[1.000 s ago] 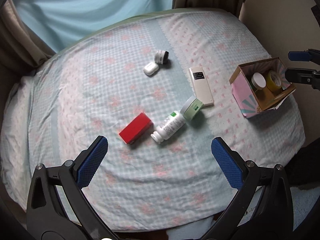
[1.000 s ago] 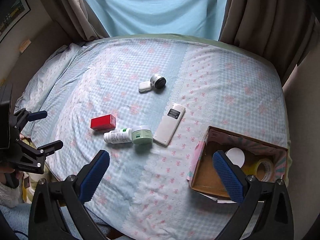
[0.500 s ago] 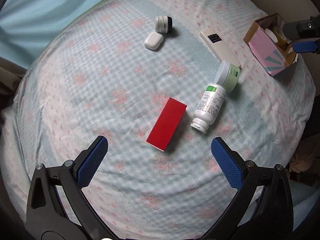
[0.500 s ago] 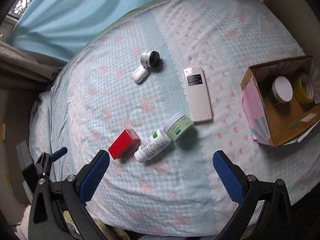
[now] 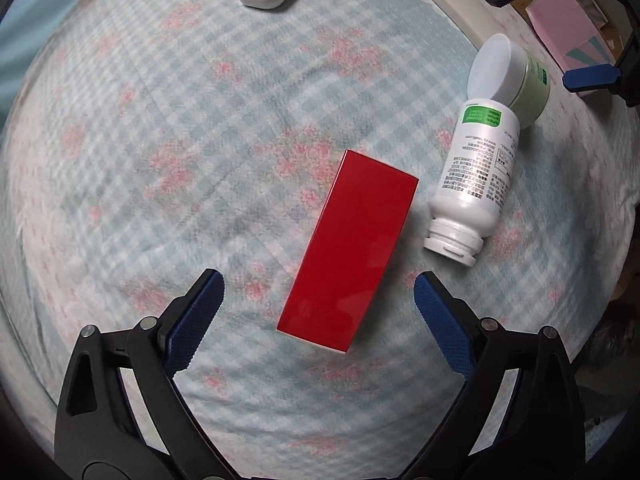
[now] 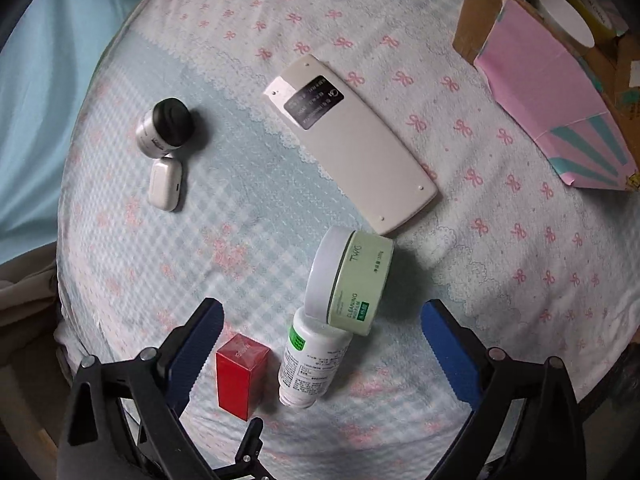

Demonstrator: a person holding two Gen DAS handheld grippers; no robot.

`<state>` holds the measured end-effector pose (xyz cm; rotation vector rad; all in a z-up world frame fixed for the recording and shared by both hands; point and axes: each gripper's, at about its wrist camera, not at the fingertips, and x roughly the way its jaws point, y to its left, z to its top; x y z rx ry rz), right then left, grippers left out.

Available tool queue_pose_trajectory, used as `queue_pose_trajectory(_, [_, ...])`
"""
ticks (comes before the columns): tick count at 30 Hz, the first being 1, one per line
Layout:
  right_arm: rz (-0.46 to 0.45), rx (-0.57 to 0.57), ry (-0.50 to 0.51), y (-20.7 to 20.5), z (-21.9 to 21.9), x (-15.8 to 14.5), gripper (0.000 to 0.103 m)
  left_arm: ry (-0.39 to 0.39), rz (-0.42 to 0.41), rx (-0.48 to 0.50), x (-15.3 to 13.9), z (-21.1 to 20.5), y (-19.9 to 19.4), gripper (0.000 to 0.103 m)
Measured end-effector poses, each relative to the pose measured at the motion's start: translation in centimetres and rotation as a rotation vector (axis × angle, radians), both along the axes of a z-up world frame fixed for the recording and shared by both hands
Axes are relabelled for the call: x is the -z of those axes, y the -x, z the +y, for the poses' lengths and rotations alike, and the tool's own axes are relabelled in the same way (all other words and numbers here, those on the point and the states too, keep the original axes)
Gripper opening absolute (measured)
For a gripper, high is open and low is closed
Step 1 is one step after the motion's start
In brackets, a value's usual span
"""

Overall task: Organize rigid objects
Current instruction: 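Grasp the red box with left tool while right tool grasps the green-lidded cream jar, then carry the red box with left tool while right tool carries the cream jar to the box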

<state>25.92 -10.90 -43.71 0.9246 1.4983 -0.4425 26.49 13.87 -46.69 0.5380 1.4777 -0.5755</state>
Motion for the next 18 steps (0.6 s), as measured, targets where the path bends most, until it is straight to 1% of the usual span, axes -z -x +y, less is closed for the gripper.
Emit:
queue_pose_trajectory(3, [0.051, 0.037, -0.001, -0.6, -0.1, 2.4, 0.096, -0.012, 0.027, 0.028, 1.9, -0.8, -0.4, 0.084])
queue_pose_trajectory(6, [0.080, 0.089, -0.003, -0.7, -0.5, 3.8, 0.095, -0.014, 0.034, 0.059, 3.1, -1.9, -0.5, 0.077])
queue_pose_trajectory(7, [0.089, 0.101, 0.001, -0.7, -0.6, 4.1, 0.090, -0.015, 0.035, 0.068, 3.4, -2.2, -0.4, 0.076])
queue_pose_trajectory(8, [0.099, 0.109, 0.000, -0.7, -0.7, 4.5, 0.079, -0.017, 0.037, 0.074, 3.8, -2.7, -0.3, 0.072])
queue_pose_trajectory(9, [0.115, 0.116, -0.003, -0.7, -0.7, 4.9, 0.075, -0.020, 0.039, 0.078, 4.1, -2.9, -0.2, 0.066])
queue_pose_trajectory(11, [0.144, 0.140, -0.002, -0.3, -0.7, 5.4, 0.075, -0.025, 0.039, 0.077, 4.6, -3.4, 0.1, 0.061])
queue_pose_trajectory(13, [0.150, 0.183, -0.013, 0.3, -0.7, 5.9, 0.066, -0.023, 0.029, 0.083, 4.6, -3.8, 0.4, 0.056])
queue_pose_trajectory(14, [0.152, 0.202, -0.025, 0.6, -0.7, 6.2, 0.059, -0.019, 0.031, 0.086, 4.7, -4.2, 0.5, 0.048])
queue_pose_trajectory(15, [0.153, 0.216, -0.034, 0.8, -0.7, 6.4, 0.051, -0.027, 0.026, 0.088, 4.8, -4.6, 0.6, 0.046])
queue_pose_trajectory(18, [0.156, 0.222, -0.027, 1.2, -0.6, 6.7, 0.045, -0.027, 0.034, 0.084, 5.1, -5.0, 0.7, 0.045])
